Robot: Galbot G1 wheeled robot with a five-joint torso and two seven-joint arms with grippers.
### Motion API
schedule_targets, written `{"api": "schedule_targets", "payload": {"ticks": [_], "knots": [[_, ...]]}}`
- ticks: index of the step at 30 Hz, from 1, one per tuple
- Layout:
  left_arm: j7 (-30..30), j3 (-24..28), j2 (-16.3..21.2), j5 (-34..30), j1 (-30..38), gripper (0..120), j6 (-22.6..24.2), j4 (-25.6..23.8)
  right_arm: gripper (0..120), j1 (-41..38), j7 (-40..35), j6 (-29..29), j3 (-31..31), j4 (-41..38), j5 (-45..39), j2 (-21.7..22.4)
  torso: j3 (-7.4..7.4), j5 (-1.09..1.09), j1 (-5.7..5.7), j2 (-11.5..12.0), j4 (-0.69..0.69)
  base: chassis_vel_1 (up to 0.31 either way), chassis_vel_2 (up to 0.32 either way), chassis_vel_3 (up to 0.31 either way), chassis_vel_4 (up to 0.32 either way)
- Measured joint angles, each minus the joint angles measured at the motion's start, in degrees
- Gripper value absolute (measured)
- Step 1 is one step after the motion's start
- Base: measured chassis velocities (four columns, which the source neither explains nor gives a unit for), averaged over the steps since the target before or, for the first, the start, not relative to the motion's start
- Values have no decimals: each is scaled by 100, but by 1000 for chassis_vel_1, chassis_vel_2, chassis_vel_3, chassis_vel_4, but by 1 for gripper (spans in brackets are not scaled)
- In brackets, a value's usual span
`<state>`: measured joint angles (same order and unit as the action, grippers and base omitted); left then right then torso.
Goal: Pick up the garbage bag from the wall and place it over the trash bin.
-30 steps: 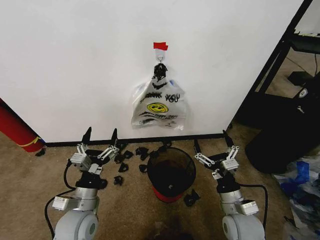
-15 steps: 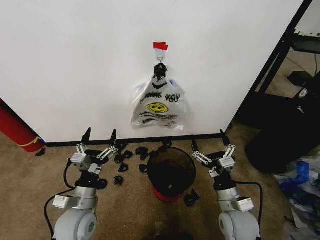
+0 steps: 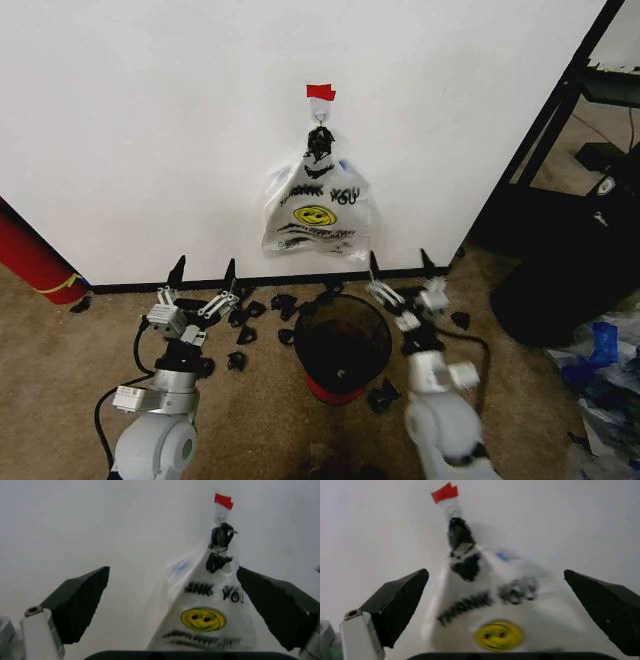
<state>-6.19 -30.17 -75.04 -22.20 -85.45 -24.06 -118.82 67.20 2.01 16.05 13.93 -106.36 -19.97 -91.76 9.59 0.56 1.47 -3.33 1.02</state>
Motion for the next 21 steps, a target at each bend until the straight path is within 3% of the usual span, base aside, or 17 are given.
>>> {"api": "schedule_targets", "payload": {"ticks": [3, 8, 14, 21], "knots": [[0, 2, -6, 27, -15, 100, 13, -16, 100, -262, -59, -30, -165, 207, -284, -22, 0, 2, 0, 0, -1, 0, 0, 0, 0], [9, -129, -23, 66, -72, 100, 70, -106, 100, -1345, -383, -139, -629, 1022, -1502, -33, 0, 0, 0, 0, 1, 0, 0, 0, 0], [23, -325, -25, 42, -114, 100, 72, -124, 100, -2273, -645, -159, -549, 1578, -2513, -34, 0, 1, 0, 0, 1, 0, 0, 0, 0], [27, -352, -59, 37, -119, 100, 59, -82, 81, -2597, -694, -203, -586, 1768, -2883, -37, 0, 0, 0, 0, 1, 0, 0, 0, 0]]}}
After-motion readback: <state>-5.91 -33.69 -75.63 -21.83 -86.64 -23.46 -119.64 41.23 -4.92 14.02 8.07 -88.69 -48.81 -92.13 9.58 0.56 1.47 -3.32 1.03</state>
